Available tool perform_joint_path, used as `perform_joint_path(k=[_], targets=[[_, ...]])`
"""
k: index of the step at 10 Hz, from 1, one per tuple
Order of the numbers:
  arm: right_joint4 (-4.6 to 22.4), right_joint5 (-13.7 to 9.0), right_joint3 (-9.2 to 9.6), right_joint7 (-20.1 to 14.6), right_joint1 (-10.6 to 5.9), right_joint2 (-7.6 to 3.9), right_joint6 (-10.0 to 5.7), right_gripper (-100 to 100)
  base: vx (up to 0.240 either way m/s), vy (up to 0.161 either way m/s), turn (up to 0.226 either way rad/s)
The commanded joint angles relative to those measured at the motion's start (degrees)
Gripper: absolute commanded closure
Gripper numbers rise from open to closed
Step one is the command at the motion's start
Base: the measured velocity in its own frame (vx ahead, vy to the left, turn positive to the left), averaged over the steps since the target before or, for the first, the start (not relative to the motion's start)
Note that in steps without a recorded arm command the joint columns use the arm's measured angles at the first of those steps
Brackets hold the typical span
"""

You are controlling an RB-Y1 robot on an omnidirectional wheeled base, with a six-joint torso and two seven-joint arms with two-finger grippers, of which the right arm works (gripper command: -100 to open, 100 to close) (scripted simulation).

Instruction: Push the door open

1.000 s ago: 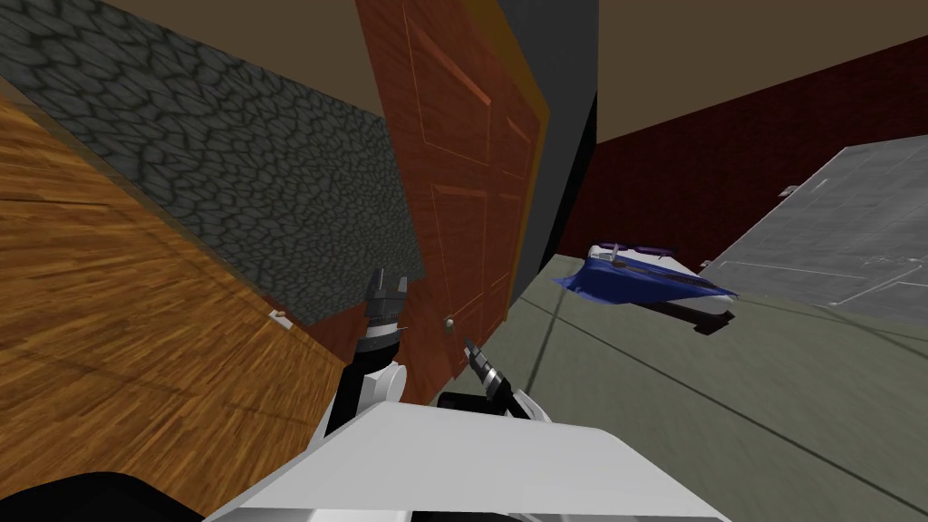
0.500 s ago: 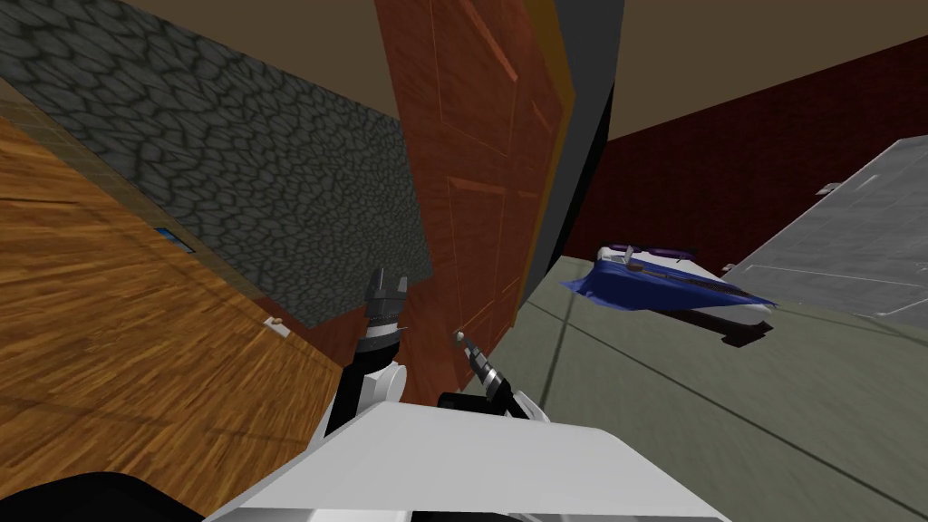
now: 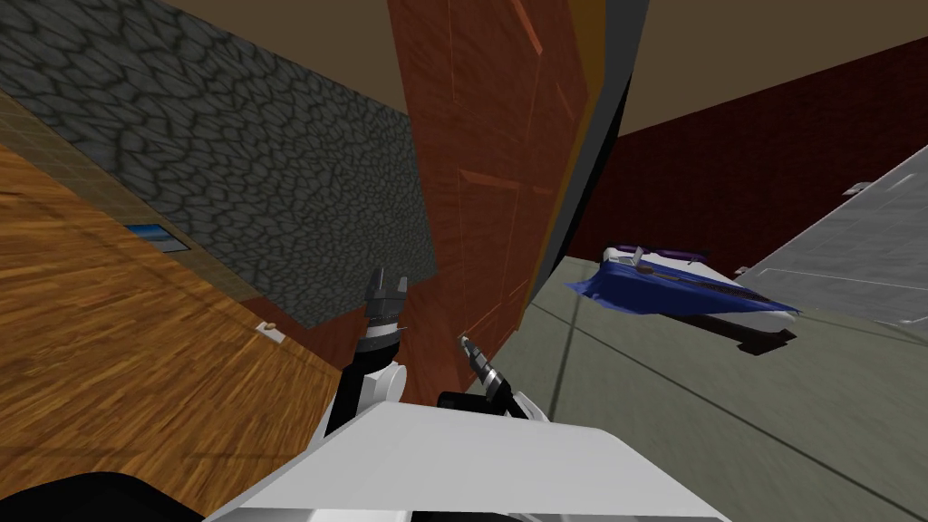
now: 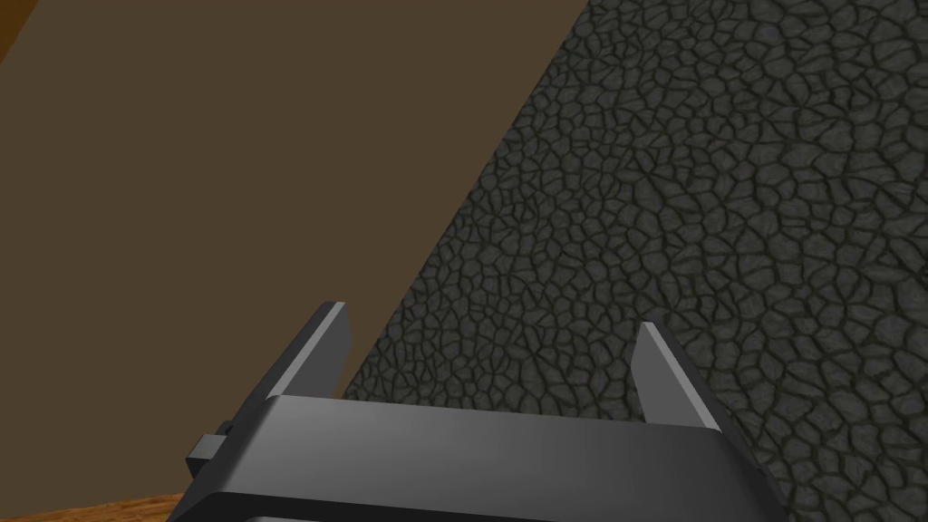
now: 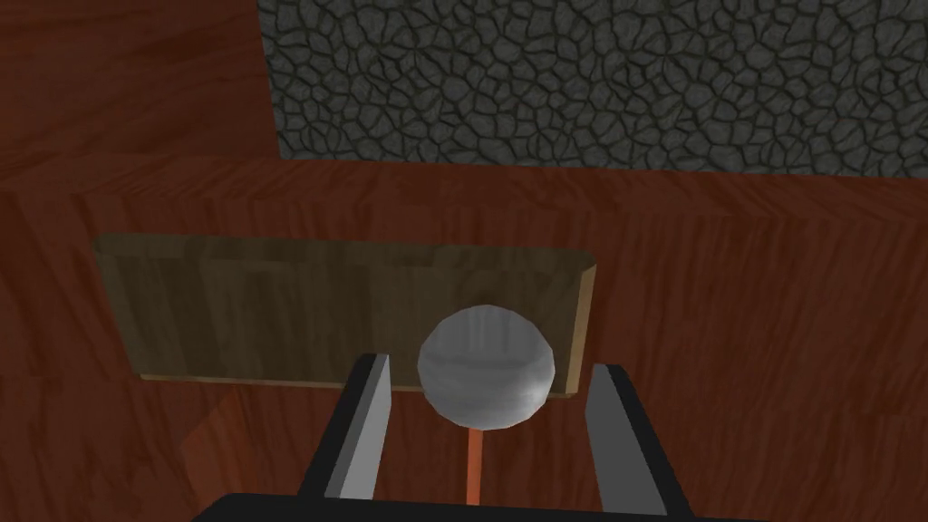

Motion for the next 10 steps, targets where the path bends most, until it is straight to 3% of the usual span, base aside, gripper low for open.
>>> perform_joint_path(k=[1,5,6,10], targets=[[0.0,0.0,0.0,0.0,0.02,-0.03,0.01,100,-0.021,-0.022,0.002],[0.0,0.0,0.0,0.0,0.02,-0.03,0.01,100,-0.009,-0.01,0.0],[-0.3,-0.1,-0.3,0.0,0.0,-0.17,0.5,-100,-0.107,-0.044,-0.068],[-0.9,-0.3,-0.89,0.0,-0.05,-0.43,1.45,-100,-0.16,-0.103,-0.055]])
